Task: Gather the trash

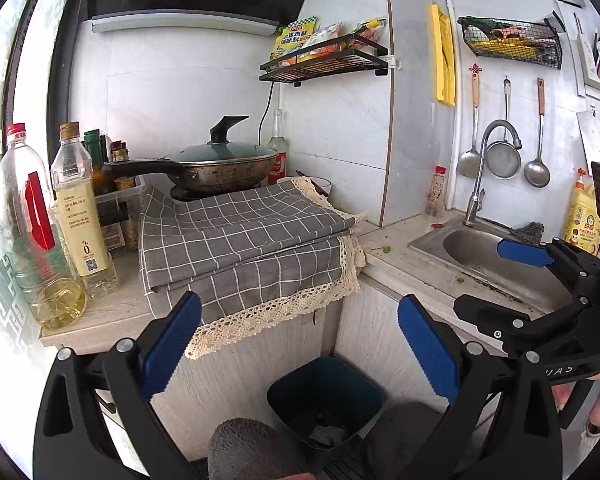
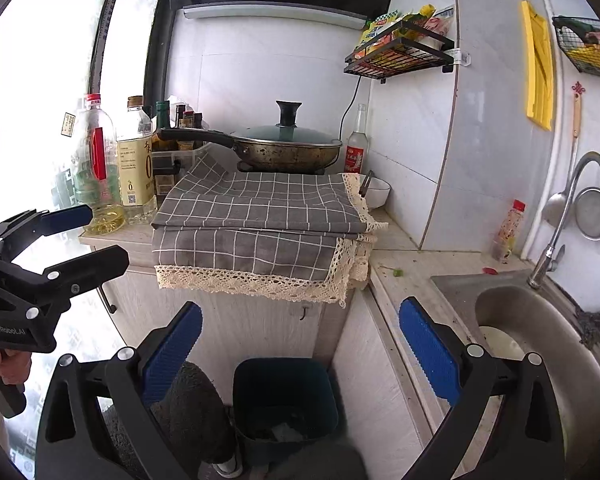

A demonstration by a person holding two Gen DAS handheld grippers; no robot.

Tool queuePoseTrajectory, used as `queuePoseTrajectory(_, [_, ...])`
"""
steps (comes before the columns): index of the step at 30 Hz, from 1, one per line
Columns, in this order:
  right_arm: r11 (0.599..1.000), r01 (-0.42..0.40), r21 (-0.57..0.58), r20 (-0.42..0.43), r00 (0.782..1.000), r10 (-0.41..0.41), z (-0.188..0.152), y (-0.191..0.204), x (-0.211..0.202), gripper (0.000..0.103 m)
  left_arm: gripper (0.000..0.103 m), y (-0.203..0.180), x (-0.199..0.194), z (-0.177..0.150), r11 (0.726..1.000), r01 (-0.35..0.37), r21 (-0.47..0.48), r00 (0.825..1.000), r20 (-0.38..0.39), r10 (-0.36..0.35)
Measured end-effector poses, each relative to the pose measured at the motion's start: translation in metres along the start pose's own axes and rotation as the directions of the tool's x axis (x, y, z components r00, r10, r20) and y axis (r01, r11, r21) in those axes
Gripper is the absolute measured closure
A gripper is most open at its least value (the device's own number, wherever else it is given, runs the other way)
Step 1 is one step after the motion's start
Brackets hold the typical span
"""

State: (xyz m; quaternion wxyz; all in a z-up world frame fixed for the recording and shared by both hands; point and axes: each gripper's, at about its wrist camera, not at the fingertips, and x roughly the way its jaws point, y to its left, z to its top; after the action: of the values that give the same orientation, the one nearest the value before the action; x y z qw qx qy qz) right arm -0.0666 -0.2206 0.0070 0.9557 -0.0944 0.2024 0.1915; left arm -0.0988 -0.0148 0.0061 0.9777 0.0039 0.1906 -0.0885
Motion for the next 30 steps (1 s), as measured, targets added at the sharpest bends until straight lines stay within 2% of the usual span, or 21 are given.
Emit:
queuePoseTrajectory(14, [1.0, -0.002, 0.012, -0.075, 0.997, 0.002, -0.007, -0.001, 0.013, 0.003, 0.003, 0.011, 0.011, -0.006, 0.999, -0.004, -0.05, 0.997, -0.074, 0.001])
queuePoseTrajectory(24, [1.0, -0.012, 0.003, -0.089, 0.996, 0.012, -0.007, 0.005, 0.015, 0.003, 0.003, 0.008, 0.014, -0.008, 0.999, -0.035, -0.032, 0.995, -0.099, 0.031])
queuePoseTrajectory(30, [1.0, -0.01, -0.001, -0.11, 0.994, 0.01, -0.01, 0.006, 0.021, 0.003, 0.003, 0.006, 0.017, -0.01, 0.999, -0.027, -0.028, 0.993, -0.115, 0.024])
